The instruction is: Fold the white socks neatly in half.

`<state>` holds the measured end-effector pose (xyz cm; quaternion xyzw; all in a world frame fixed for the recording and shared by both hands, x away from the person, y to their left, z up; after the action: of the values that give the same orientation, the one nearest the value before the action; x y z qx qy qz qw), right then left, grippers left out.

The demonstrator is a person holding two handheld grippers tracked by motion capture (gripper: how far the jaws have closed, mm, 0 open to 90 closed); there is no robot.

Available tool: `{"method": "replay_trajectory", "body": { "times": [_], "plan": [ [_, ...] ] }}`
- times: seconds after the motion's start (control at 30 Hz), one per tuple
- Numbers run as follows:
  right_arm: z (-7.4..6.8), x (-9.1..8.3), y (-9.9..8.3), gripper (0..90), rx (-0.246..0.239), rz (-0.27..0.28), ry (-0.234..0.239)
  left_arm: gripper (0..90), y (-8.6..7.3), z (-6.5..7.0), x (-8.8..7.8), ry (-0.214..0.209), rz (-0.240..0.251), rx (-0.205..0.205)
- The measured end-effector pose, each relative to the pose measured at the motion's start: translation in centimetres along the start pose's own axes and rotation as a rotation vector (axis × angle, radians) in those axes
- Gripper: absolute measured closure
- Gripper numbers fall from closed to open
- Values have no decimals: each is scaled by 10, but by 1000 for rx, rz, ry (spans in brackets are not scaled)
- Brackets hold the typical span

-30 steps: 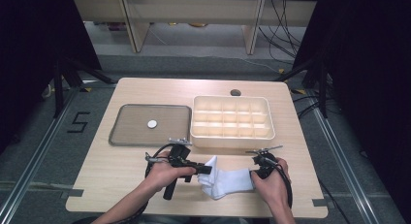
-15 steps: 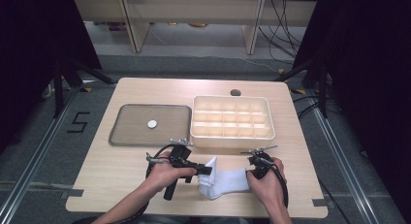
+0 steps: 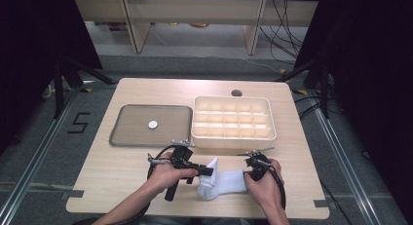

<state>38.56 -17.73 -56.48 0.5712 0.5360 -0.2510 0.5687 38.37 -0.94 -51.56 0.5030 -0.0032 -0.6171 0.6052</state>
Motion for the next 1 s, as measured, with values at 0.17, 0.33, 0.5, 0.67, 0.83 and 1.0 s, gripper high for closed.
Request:
{"method": "replay_trajectory", "body": {
  "times": [0.17, 0.33, 0.5, 0.67, 0.83, 1.0],
  "plan": [
    [-4, -1, 1, 900, -5, 15, 18, 797, -1, -2, 0, 2, 0, -10],
    [-9, 0, 0, 900, -10, 7, 18, 797, -2, -2, 1, 12, -8, -8],
    [-14, 0, 0, 900, -17, 6, 30, 796, -4, -5, 2, 32, -25, -5],
    [-17, 0, 1, 900, -20, 0, 32, 796, -4, -6, 2, 29, -17, -16],
    [-21, 0, 2, 900, -50, 4, 61, 795, -4, -5, 3, -4, -18, -15],
    [-21, -1, 1, 900, -25, -10, 55, 795, -7, -7, 5, 28, -28, -10]
  ]
}}
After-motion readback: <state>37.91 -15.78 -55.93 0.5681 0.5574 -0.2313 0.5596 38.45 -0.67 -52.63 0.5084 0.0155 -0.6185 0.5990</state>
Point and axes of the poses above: each handheld gripper's, and its own axes: x roughly forward along the jaws, y roughly out of its top, z roughly to its right, the point moved 9 cm from there along x, roughly forward along the jaws, and after that the axes turned 7 degrees about y, right-handed, at the moved point
